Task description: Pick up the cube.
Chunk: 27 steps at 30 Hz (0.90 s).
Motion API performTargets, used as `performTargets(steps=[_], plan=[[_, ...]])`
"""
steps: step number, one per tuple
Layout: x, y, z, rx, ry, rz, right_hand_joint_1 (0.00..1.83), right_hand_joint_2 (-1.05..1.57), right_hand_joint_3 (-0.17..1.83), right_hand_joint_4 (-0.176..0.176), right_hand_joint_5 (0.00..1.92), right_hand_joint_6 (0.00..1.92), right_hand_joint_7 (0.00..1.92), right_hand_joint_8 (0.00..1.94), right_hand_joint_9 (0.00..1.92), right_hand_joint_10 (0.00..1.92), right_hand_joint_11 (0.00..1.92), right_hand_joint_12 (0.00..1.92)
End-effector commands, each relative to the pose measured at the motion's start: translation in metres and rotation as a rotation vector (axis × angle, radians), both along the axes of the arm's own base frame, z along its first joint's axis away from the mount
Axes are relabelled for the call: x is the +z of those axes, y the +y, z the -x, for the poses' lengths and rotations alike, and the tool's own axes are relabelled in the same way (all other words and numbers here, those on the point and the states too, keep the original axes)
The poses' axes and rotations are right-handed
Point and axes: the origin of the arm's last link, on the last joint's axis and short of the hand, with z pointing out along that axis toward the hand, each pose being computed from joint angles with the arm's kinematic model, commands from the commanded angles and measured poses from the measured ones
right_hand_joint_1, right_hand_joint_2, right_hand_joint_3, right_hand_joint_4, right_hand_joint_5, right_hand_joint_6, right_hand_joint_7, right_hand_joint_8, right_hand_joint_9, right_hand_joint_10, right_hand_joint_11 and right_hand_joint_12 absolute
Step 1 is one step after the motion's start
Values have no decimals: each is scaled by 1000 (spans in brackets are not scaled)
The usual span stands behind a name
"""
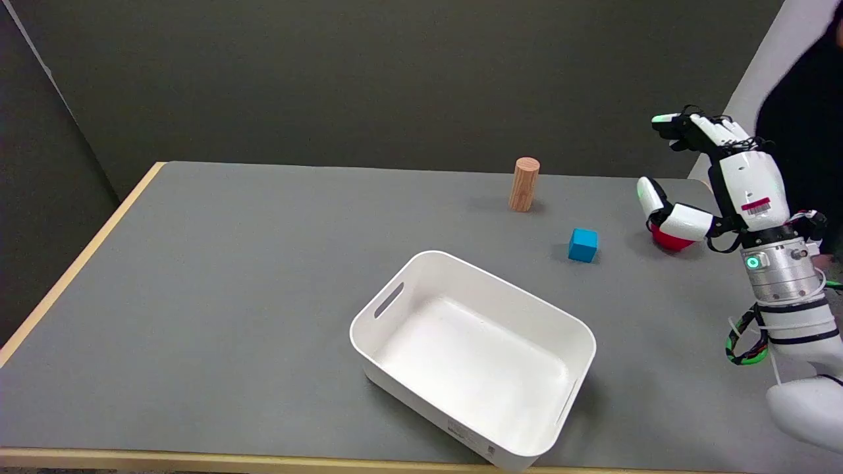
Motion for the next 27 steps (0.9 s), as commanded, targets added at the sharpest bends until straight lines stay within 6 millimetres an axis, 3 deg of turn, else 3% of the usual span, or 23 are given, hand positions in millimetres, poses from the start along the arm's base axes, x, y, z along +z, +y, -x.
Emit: performTargets(steps=[1, 10, 14, 19, 24, 27], plan=[[3, -5, 0, -59, 33, -11, 638, 716, 883, 63, 382, 748, 560, 635, 495, 1110, 310, 1512], [18, -11, -21, -207, 183, -8, 640, 713, 884, 63, 382, 747, 561, 637, 497, 1113, 311, 1514], [27, -19, -16, -350, 222, 14, 641, 705, 884, 62, 380, 738, 561, 638, 496, 1112, 312, 1516], [43, -49, -9, -653, 264, 58, 623, 684, 887, 60, 360, 677, 521, 575, 442, 1058, 278, 1477], [42, -74, -2, -820, 327, 65, 524, 644, 881, 50, 293, 530, 373, 405, 298, 868, 169, 1352], [33, -90, 4, -842, 326, 29, 422, 600, 956, 46, 245, 505, 297, 400, 264, 779, 143, 1272]])
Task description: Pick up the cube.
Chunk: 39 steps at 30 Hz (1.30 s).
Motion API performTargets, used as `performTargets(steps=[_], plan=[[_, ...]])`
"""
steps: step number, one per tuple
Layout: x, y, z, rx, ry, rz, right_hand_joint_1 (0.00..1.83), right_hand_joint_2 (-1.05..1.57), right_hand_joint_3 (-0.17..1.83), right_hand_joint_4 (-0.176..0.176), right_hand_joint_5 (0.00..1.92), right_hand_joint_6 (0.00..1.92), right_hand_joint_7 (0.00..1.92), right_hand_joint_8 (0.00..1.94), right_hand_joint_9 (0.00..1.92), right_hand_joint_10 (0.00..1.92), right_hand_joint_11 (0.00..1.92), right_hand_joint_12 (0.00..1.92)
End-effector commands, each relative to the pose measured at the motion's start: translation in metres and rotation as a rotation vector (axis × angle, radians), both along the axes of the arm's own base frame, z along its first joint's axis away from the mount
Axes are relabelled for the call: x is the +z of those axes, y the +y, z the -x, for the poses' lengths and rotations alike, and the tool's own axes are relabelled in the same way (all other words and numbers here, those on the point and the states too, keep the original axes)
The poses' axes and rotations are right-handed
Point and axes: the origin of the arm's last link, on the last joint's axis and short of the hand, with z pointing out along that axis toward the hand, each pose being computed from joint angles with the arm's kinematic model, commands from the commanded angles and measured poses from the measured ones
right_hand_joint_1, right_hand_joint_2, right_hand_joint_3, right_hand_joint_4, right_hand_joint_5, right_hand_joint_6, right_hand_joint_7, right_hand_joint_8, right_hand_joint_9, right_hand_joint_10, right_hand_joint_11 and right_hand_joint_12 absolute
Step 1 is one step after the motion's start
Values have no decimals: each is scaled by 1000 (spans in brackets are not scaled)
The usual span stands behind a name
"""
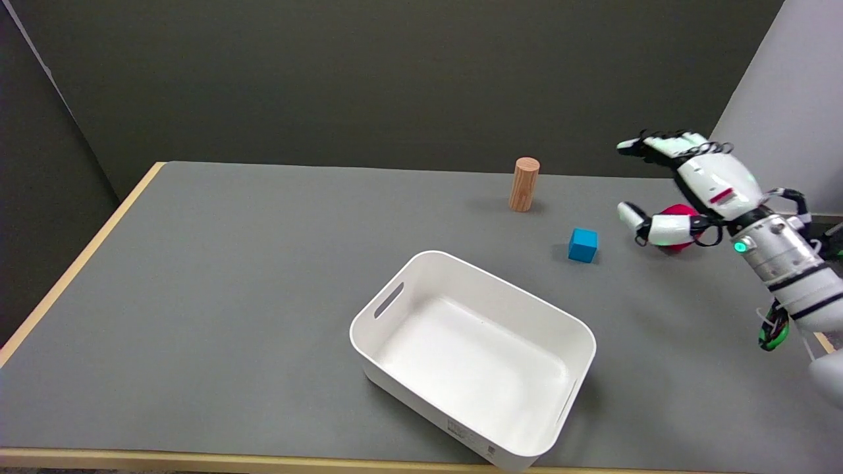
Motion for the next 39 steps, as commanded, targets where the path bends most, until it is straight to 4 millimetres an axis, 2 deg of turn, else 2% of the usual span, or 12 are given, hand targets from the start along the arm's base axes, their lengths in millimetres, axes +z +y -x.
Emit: performTargets(steps=[1, 5, 18, 29, 33, 35, 39], plan=[[12, -66, 10, -503, 183, 46, 408, 596, 956, 43, 238, 491, 283, 384, 250, 765, 133, 1255], [8, -68, 16, -505, 175, 42, 382, 593, 956, 38, 231, 477, 276, 374, 238, 755, 133, 1248], [38, -55, 49, -581, 104, 167, 360, 583, 951, 28, 217, 459, 290, 382, 252, 761, 134, 1241], [18, -56, 66, -585, 54, 130, 368, 583, 949, 24, 222, 466, 303, 395, 266, 773, 145, 1255], [12, -62, 66, -571, 42, 119, 370, 582, 944, 21, 224, 471, 310, 406, 272, 782, 156, 1273], [10, -64, 65, -567, 42, 114, 417, 613, 866, 17, 240, 445, 337, 367, 266, 817, 152, 1312], [-2, -78, 66, -567, 54, 80, 419, 615, 860, 10, 244, 447, 343, 367, 271, 827, 157, 1323]])
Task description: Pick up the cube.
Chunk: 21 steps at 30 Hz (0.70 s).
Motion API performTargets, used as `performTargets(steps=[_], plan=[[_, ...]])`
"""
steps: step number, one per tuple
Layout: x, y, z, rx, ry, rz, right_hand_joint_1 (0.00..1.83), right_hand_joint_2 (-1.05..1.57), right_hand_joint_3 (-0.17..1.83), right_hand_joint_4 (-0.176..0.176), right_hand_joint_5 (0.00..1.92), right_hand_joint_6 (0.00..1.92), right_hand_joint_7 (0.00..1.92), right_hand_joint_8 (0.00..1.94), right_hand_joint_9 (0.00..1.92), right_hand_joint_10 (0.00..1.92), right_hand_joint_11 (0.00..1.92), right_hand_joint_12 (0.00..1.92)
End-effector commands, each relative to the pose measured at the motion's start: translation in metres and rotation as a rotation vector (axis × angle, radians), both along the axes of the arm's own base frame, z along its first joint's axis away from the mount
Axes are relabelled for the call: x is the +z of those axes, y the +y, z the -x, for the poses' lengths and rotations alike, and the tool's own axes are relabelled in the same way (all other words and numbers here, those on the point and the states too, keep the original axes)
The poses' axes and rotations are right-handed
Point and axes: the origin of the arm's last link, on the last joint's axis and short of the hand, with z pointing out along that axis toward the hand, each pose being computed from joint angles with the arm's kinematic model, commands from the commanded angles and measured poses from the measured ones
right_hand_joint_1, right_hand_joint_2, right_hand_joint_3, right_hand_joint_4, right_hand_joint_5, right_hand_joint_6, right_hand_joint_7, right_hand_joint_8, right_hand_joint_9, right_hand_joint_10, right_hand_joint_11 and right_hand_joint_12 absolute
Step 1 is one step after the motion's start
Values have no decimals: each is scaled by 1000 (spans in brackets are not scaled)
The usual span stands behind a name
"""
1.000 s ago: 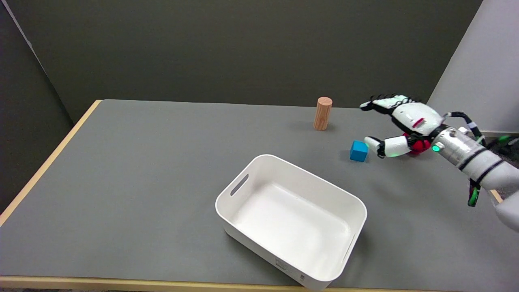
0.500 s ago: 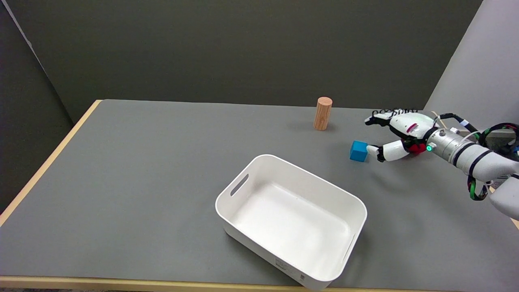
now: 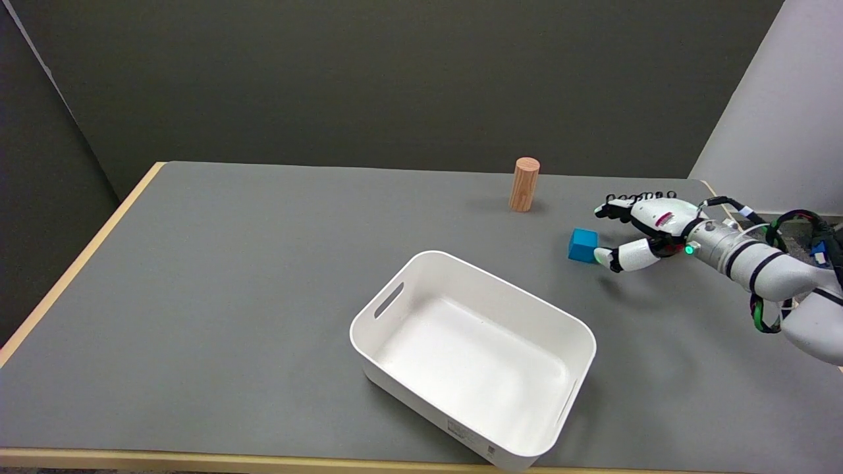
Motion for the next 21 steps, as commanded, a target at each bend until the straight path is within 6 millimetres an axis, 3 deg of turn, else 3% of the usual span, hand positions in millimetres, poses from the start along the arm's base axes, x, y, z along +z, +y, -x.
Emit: performTargets(steps=[1, 6, 15, 19, 21], plan=[[-23, -26, 11, -14, -22, -35, 419, 615, 860, 9, 244, 447, 344, 368, 271, 828, 157, 1323], [-32, -40, 10, -12, -10, -78, 421, 616, 858, 2, 251, 456, 350, 372, 274, 834, 167, 1333], [-28, -39, 15, -11, -10, -70, 463, 637, 860, -11, 291, 519, 407, 427, 323, 892, 193, 1354], [-33, -36, 19, -14, -27, -83, 618, 687, 876, -22, 354, 656, 494, 538, 420, 1005, 246, 1407], [-33, -35, 20, -15, -30, -85, 715, 720, 880, -18, 396, 812, 547, 621, 486, 1072, 294, 1466]])
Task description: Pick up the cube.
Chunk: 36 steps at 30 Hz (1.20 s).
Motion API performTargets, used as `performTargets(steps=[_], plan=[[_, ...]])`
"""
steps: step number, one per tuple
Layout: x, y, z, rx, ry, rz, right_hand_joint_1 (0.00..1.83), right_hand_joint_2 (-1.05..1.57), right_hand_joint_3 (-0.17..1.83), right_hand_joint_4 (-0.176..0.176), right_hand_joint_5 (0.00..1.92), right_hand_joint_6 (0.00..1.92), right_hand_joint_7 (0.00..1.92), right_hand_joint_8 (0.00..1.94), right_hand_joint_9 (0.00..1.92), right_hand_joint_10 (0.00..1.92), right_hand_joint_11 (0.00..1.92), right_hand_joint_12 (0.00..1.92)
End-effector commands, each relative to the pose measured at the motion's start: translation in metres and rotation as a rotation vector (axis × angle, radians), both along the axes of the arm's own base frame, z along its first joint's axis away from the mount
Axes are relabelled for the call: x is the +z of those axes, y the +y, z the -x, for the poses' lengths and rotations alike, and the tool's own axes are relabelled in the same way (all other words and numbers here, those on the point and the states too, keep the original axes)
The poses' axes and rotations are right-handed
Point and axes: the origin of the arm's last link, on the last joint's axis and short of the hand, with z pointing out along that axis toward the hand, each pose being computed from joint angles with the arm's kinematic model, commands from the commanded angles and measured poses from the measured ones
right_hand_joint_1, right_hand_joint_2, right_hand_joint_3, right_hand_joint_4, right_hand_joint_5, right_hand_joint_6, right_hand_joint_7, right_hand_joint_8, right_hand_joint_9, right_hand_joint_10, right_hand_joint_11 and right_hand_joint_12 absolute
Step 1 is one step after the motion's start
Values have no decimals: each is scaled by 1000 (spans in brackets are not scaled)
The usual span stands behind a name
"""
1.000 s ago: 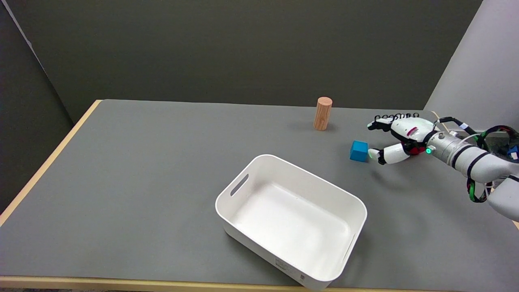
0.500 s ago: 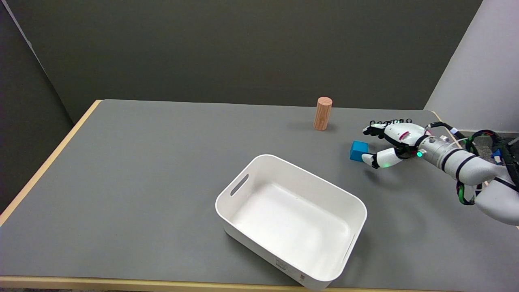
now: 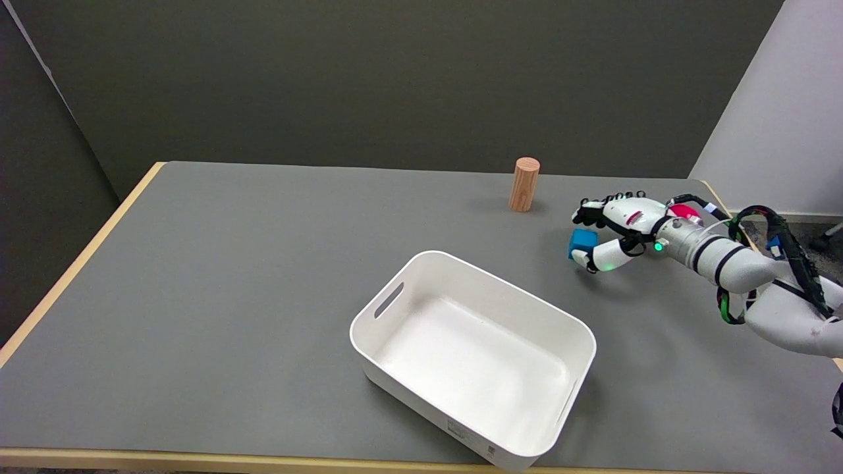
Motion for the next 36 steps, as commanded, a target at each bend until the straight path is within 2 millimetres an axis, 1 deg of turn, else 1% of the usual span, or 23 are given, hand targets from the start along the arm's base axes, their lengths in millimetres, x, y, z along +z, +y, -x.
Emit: performTargets(steps=[1, 5, 7, 8, 9, 11, 13, 14, 16, 20, 22, 23, 24, 26, 27, 28, 30, 33, 35, 36], plan=[[-11, -6, 9, -3, -17, -37, 768, 731, 887, -15, 417, 896, 575, 669, 520, 1109, 321, 1501], [-9, -2, 10, 1, -23, -32, 860, 766, 870, -11, 454, 1084, 651, 869, 617, 1206, 389, 1597], [-10, -1, 10, 5, -24, -36, 876, 782, 853, -11, 464, 1128, 662, 910, 636, 1230, 392, 1627], [-11, 0, 10, 7, -25, -39, 899, 1016, 533, -7, 547, 1387, 689, 978, 665, 1278, 383, 1690], [-11, 0, 9, 9, -24, -41, 917, 1188, 299, -6, 609, 1577, 711, 1031, 687, 1316, 375, 1738], [-11, 0, 9, 12, -25, -44, 933, 1182, 301, -18, 613, 1569, 725, 1073, 698, 1335, 363, 1759], [-12, 1, 9, 15, -28, -46, 1120, 1159, 250, -92, 583, 1508, 819, 1313, 732, 1386, 347, 1802], [-12, 1, 9, 17, -29, -49, 1176, 1148, 241, -119, 579, 1482, 850, 1382, 751, 1422, 332, 1829], [-13, 1, 8, 21, -29, -55, 1187, 1130, 263, -139, 595, 1450, 863, 1394, 785, 1506, 290, 1883], [-13, 0, 1, 56, -39, -67, 1187, 1119, 304, -146, 599, 1442, 844, 1473, 830, 1650, 232, 1921], [-13, 0, -12, 115, -55, -78, 1177, 1151, 282, -149, 570, 1467, 808, 1547, 800, 1729, 195, 1915], [-13, 0, -21, 156, -67, -84, 1159, 1196, 230, -145, 545, 1501, 780, 1599, 768, 1783, 155, 1905], [-14, 1, -37, 223, -83, -100, 1145, 1230, 194, -143, 526, 1526, 759, 1638, 746, 1827, 133, 1899], [-17, 6, -60, 318, -98, -129, 1163, 1182, 252, -156, 551, 1488, 785, 1598, 778, 1802, 226, 1916], [-20, 12, -78, 386, -105, -147, 1171, 1130, 340, -166, 605, 1500, 755, 1574, 813, 1812, 276, 1919], [-21, 18, -90, 435, -106, -160, 1179, 1075, 432, -176, 663, 1517, 719, 1551, 849, 1826, 322, 1921], [-28, 34, -114, 534, -109, -199, 1178, 1069, 451, -176, 661, 1528, 714, 1563, 853, 1842, 326, 1921], [-43, 61, -133, 637, -115, -274, 1165, 1090, 454, -176, 627, 1575, 681, 1615, 854, 1921, 324, 1921], [-55, 74, -139, 676, -130, -327, 1160, 1095, 459, -176, 617, 1591, 670, 1633, 855, 1921, 319, 1921], [-62, 79, -139, 680, -135, -355, 1156, 1100, 463, -176, 607, 1607, 660, 1650, 854, 1921, 314, 1921]])
